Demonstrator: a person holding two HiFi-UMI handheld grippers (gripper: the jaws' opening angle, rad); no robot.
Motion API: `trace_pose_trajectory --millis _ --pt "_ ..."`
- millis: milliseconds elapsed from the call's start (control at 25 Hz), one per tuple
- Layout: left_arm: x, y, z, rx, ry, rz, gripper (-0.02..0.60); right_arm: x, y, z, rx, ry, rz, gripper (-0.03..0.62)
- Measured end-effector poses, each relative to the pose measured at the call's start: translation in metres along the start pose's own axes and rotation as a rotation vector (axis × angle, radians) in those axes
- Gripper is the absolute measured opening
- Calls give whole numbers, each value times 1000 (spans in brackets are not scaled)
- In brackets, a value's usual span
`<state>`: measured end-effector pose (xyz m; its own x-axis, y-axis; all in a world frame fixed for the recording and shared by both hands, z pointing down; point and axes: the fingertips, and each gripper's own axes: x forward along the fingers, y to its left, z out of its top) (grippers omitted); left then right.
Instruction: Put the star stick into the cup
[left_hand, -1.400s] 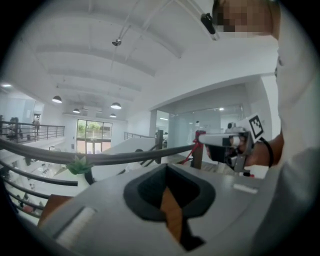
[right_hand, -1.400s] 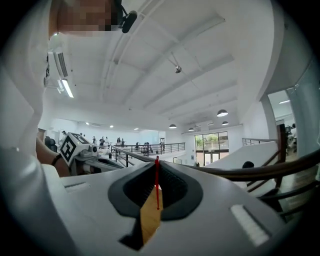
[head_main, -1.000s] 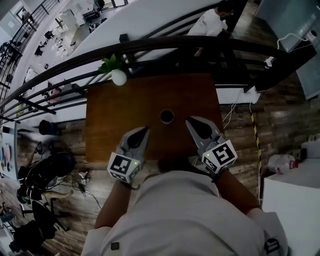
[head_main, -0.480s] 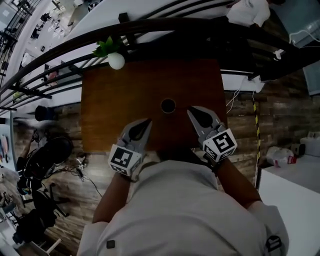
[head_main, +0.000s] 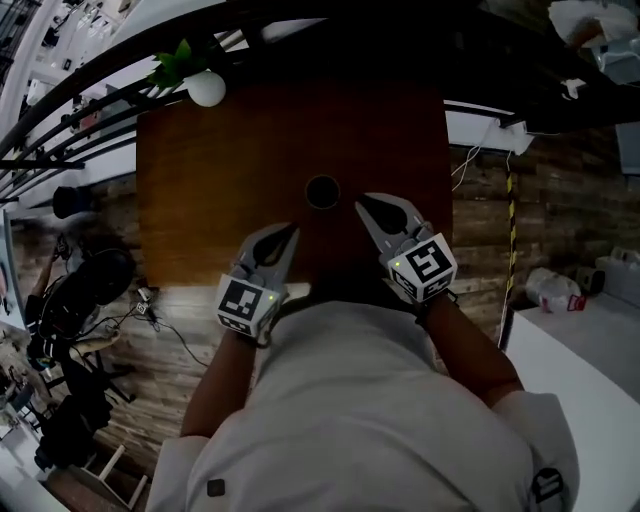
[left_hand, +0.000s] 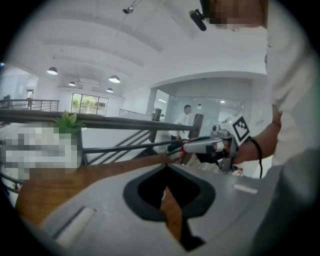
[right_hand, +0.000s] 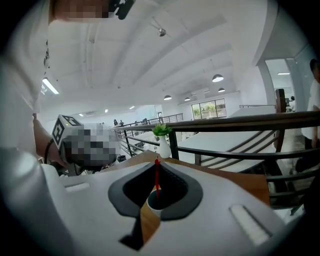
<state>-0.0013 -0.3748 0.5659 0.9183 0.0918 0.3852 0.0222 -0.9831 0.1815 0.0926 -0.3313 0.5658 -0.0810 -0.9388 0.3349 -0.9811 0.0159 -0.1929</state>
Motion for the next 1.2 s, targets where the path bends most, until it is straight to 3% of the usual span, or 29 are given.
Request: trace_pose_trajectory --millis 360,960,1200 --pt "50 36 -25 -39 75 -2 3 62 -35 -33 38 62 52 23" --pt "72 44 -37 -85 84 22 3 89 -48 -63 62 119 108 27" --pt "72 43 -33 -90 74 30 3 85 -50 -72 69 160 117 84"
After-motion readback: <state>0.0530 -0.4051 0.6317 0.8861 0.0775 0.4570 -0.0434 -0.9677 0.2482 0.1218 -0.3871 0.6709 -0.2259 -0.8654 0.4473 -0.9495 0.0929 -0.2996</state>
